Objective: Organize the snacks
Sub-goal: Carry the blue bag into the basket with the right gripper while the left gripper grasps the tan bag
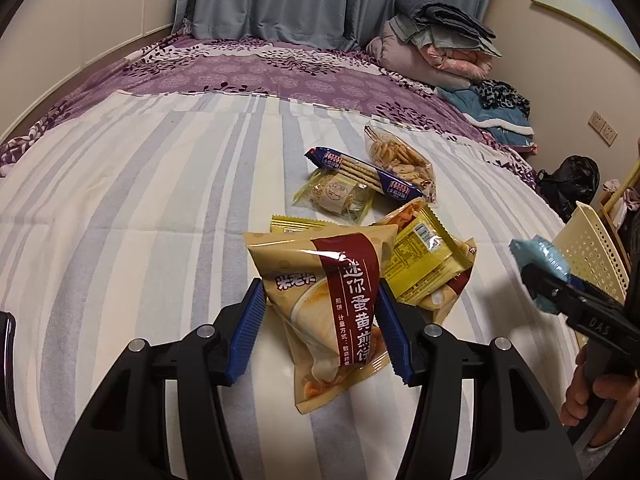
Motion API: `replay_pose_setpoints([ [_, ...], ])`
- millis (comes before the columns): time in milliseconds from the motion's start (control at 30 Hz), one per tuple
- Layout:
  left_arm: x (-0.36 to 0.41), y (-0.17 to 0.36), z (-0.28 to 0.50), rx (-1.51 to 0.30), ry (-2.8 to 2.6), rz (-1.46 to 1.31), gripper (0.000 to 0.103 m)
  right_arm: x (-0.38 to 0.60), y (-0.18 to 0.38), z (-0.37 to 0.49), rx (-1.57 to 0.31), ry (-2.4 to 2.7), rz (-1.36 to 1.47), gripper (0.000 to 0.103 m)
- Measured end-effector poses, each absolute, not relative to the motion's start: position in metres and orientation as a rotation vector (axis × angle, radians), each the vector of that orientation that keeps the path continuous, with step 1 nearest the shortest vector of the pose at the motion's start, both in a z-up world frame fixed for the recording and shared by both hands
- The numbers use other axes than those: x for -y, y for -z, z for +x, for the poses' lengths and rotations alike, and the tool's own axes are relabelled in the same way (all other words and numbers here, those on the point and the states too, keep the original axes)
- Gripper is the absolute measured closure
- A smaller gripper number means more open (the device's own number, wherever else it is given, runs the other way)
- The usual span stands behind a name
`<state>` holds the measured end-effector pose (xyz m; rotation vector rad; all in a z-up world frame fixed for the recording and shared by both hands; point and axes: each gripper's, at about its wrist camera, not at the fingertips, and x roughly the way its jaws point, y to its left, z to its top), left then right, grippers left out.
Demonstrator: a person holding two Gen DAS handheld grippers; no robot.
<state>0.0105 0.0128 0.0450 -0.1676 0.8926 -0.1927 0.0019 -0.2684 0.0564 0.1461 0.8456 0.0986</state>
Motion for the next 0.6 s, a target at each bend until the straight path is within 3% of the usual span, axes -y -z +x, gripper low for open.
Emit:
replay_pose_setpoints([
  [600,-0.016,-0.029,0.018,-0.952,0.169,-0.225,0.045,0.3,-0.107,-0.036,-0.679,-0.06,0.25,0.017],
])
